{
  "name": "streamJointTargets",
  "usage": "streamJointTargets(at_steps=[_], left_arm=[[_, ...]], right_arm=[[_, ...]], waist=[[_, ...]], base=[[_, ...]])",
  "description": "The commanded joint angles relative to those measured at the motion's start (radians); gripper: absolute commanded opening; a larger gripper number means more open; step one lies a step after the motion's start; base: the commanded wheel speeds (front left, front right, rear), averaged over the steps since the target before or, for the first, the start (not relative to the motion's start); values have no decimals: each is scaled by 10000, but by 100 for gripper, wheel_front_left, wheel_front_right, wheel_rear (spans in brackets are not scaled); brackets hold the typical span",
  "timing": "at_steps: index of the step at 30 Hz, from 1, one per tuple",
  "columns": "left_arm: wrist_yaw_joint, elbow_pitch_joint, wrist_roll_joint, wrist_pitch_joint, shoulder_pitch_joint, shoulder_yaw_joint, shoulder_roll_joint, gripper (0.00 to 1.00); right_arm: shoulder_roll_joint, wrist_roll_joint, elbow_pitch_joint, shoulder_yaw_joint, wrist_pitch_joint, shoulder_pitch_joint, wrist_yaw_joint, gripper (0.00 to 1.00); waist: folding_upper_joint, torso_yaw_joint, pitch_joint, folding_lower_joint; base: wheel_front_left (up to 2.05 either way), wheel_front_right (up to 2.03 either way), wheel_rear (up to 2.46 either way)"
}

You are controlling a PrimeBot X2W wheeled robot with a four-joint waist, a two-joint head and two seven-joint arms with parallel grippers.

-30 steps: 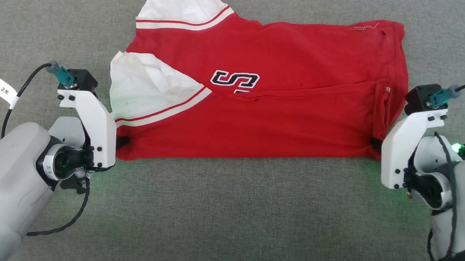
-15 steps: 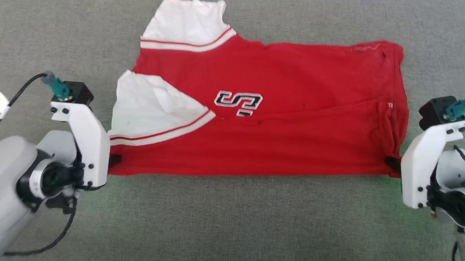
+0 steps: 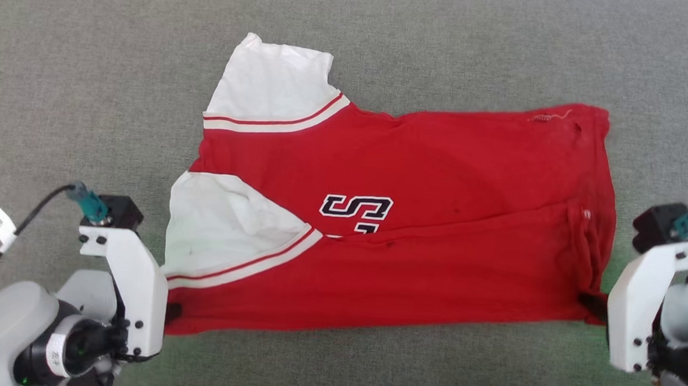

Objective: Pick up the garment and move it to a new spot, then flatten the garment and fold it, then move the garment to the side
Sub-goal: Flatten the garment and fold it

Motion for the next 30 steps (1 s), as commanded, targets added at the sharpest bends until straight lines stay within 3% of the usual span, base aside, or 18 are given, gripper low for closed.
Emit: streamJointTargets(at_steps=[1, 2, 3, 5, 6, 7, 8, 9, 11, 18, 25, 30], left_arm=[[7, 154, -47, -81, 166, -16, -67, 0], [-34, 306, -52, -159, 222, -13, -131, 4], [-103, 471, 18, -220, 224, -51, -191, 28], [-191, 883, -121, -280, 233, -25, -397, 35], [-252, 1084, -98, -312, 172, -35, -454, 42], [-295, 1267, -60, -403, 87, -1, -525, 71], [-353, 1421, -96, -446, 42, 35, -591, 77], [-431, 1524, -92, -481, -15, 35, -632, 82], [-528, 1608, 16, -582, -150, 96, -594, 100], [-508, 1066, 62, -673, -169, 387, 8, 100], [-234, -55, 368, -461, -483, 692, 996, 100], [-624, -147, 719, -755, -1082, 972, 1276, 100]], right_arm=[[37, -92, -11, -54, -122, 179, -22, 0], [131, -139, 46, -61, -232, 234, -22, 0], [199, -193, 128, -24, -385, 280, -20, 0], [401, -230, 367, 52, -775, 355, -20, 13], [480, -258, 543, 126, -972, 382, -15, 23], [520, -303, 656, 243, -1194, 392, -15, 47], [601, -311, 802, 294, -1405, 400, -15, 96], [664, -297, 914, 342, -1640, 398, -15, 100], [728, -327, 1048, 333, -2099, 395, -17, 100], [1031, -426, 609, -238, -3789, 472, -14, 100], [1123, -713, -712, -517, -5959, 591, -14, 100], [1305, -1143, -1374, -525, -7761, 382, -14, 100]], waist=[[0, 1, 23, 0], [0, -10, 43, 0], [0, -14, 60, 0], [0, -26, 69, 0], [0, -42, 61, 0], [0, -52, 56, 0], [0, -71, 48, 0], [0, -91, 34, 0], [0, -136, -10, 0], [0, -417, -239, 0], [0, -840, -391, 0], [0, -1376, -332, 0]], base=[[0, 0, 0], [0, 0, 0], [0, 0, 0], [0, 0, 0], [0, 0, 0], [0, 0, 0], [0, 0, 0], [0, 0, 0], [0, 0, 0], [0, 0, 0], [0, 0, 0], [0, 0, 0]])
